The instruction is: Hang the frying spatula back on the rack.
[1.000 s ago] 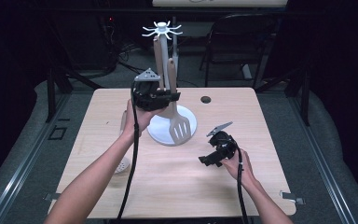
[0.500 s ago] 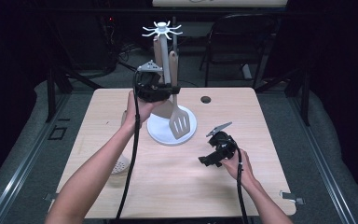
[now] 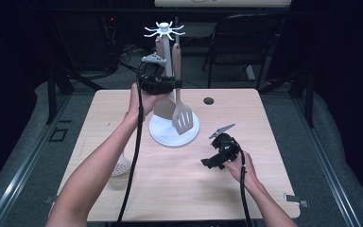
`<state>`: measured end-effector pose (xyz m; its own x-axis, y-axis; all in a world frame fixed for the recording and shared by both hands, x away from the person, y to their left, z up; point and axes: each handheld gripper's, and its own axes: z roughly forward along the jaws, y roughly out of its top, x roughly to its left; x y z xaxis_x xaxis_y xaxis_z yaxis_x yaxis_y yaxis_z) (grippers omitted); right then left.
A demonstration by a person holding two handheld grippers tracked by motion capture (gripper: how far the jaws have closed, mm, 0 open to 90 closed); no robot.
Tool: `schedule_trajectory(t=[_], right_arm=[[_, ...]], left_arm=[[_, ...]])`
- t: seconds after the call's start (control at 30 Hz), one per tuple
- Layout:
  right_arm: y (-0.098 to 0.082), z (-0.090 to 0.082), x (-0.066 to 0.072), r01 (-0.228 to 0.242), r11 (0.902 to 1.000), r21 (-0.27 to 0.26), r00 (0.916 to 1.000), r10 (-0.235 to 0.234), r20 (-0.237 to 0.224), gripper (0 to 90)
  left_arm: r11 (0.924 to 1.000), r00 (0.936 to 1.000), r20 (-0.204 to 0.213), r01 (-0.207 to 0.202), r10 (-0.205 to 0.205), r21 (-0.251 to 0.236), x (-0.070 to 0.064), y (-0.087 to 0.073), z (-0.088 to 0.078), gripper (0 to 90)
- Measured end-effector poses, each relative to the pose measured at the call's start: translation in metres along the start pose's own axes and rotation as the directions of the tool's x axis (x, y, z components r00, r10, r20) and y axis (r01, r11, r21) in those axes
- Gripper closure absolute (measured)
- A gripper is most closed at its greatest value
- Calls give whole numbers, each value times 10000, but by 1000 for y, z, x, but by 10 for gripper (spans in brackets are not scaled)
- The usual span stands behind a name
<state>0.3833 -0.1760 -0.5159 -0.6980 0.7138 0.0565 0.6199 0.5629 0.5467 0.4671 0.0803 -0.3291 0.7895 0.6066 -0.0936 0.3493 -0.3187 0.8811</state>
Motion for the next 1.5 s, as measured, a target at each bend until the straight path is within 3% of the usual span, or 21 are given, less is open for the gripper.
schedule_trajectory(t=[0.27, 1.0, 1.17, 1.33, 1.5], right_arm=[[0, 1, 0, 31, 10000, -80, 10000, -31, -37, 47], [0, 3, 2, 93, 9999, 122, 9999, -92, -53, 50], [0, 3, 1, 212, 9996, 183, 9998, -212, -23, 52], [0, 3, 2, 180, 9995, 247, 9998, -180, -28, 54], [0, 5, 3, 124, 9998, 153, 9998, -122, -124, 54]], left_arm=[[10000, 10000, -58, 23, -22, 53, 4, 8, 0, 772], [9988, 9975, -506, 488, -488, -14, 21, 9, 4, 771], [9993, 9961, -788, 386, -387, -22, 23, 8, 4, 770], [9999, 9872, -1593, -38, 23, -96, 19, 6, 5, 769], [9996, 9815, -1904, -259, 227, -142, 16, 4, 6, 768]])
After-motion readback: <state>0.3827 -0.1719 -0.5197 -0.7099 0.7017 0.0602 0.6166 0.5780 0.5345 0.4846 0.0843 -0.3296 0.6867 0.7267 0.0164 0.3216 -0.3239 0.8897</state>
